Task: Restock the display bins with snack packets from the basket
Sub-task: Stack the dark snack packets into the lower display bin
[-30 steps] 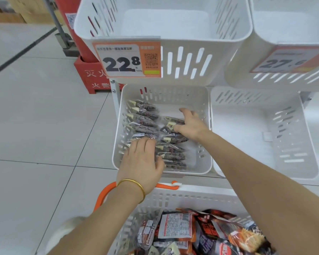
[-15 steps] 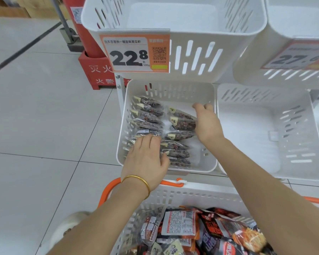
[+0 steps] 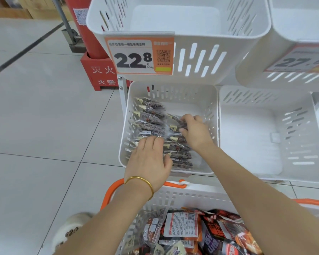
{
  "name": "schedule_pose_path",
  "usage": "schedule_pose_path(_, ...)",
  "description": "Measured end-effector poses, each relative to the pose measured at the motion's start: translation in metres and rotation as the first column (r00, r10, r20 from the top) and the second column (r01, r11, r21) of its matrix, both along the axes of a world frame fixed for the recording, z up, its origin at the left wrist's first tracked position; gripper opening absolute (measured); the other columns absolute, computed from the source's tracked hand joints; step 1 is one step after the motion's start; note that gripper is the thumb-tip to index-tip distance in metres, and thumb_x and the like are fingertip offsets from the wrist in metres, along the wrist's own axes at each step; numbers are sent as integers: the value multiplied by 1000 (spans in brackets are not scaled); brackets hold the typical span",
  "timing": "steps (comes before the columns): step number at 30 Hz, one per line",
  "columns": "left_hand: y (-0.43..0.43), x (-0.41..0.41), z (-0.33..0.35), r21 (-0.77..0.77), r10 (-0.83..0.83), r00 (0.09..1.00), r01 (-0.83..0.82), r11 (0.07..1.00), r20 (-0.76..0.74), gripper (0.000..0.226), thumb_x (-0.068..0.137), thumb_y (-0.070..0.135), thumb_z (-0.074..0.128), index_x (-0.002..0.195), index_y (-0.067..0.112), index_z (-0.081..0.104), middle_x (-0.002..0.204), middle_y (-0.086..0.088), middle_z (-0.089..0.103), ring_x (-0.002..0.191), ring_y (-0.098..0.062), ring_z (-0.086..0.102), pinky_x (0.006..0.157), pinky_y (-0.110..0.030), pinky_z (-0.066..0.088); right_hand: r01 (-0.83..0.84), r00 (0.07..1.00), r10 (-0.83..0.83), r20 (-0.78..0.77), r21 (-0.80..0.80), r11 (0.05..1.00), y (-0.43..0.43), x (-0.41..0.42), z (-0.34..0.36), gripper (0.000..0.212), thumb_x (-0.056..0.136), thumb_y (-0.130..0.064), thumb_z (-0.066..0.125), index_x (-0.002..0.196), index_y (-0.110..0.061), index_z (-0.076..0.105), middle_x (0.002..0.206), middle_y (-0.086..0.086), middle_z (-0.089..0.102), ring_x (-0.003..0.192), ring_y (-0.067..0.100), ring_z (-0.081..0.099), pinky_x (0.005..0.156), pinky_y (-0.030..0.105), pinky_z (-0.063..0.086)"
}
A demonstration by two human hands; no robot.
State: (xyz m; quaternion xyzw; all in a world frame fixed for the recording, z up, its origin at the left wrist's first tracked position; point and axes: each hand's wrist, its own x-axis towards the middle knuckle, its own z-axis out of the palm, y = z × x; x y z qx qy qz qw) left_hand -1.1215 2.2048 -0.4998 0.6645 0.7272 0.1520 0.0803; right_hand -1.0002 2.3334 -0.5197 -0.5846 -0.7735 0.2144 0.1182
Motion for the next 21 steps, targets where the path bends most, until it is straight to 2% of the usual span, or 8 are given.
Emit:
schedule_pose_path(6, -1, -1, 0, -11, 22, 1000, -22, 1000, 15, 39, 93, 32, 38, 129, 19, 40, 127, 3, 45, 121, -14, 35, 100, -29, 37, -50, 994, 58, 98, -86, 995, -9, -6, 11, 50, 98, -38, 44, 140, -18, 28, 136, 13, 36, 119, 38, 38, 96, 45, 37)
schedule_pose_path(9, -2, -1, 3, -21, 34, 999, -34, 999, 0, 38, 92, 30, 39, 128, 18, 41, 126, 1, 45, 120, -15, 35, 97, -30, 37, -60, 993, 57, 103, 25, 998, -29, 10, 32, 51, 99, -33, 41, 145, -19, 24, 142, 11, 36, 123, 38, 38, 99, 44, 36)
schedule_pose_path(11, -4, 0, 6, -33, 31, 999, -32, 999, -30, 37, 92, 28, 39, 127, 16, 43, 126, -2, 46, 120, -18, 36, 95, -32, 37, -43, 999, 43, 9, 102, 994, -54, 30, 56, 46, 100, -27, 41, 144, -18, 31, 142, 9, 38, 124, 35, 39, 101, 42, 35)
schedule_pose_path(13, -4, 1, 9, -44, 40, 994, -44, 998, -101, 36, 92, 27, 37, 125, 14, 45, 125, -6, 48, 118, -23, 38, 94, -36, 36, -38, 993, 49, -107, 102, 994, -89, 55, 79, 42, 99, -20, 44, 140, -18, 39, 139, 7, 42, 123, 28, 43, 99, 33, 34)
schedule_pose_path(16, -6, 4, 16, -44, 81, 958, -96, 994, -275, 35, 93, 29, 34, 120, 12, 47, 123, -11, 50, 115, -29, 42, 90, -40, 35, -80, 981, 80, -176, 6, 997, -148, 101, 101, 35, 96, -15, 49, 131, -20, 51, 128, 1, 52, 110, 17, 52, 89, 21, 35)
schedule_pose_path(18, -11, 9, 20, -24, 82, 932, -97, 995, -353, 35, 95, 30, 34, 122, 9, 45, 125, -14, 49, 116, -31, 41, 90, -41, 35, -58, 978, 37, -207, -95, 994, -183, 132, 102, 30, 95, -12, 51, 123, -20, 58, 117, -5, 56, 97, 11, 55, 77, 13, 36)
schedule_pose_path(20, -20, 20, 26, 45, 98, 952, -88, 995, -290, 36, 95, 26, 39, 125, 6, 45, 128, -17, 47, 118, -33, 40, 92, -44, 35, 15, 974, -54, -220, -176, 984, -208, 157, 95, 28, 93, -6, 51, 116, -17, 63, 109, -5, 60, 93, 11, 56, 69, 7, 37)
schedule_pose_path(21, -28, 29, 31, 96, 103, 974, -85, 992, -201, 35, 94, 23, 42, 124, 4, 47, 127, -18, 47, 117, -34, 40, 92, -45, 36, 55, 976, -94, -196, -197, 979, -217, 166, 88, 28, 92, -3, 51, 114, -16, 64, 107, -3, 63, 94, 12, 58, 73, 8, 40)
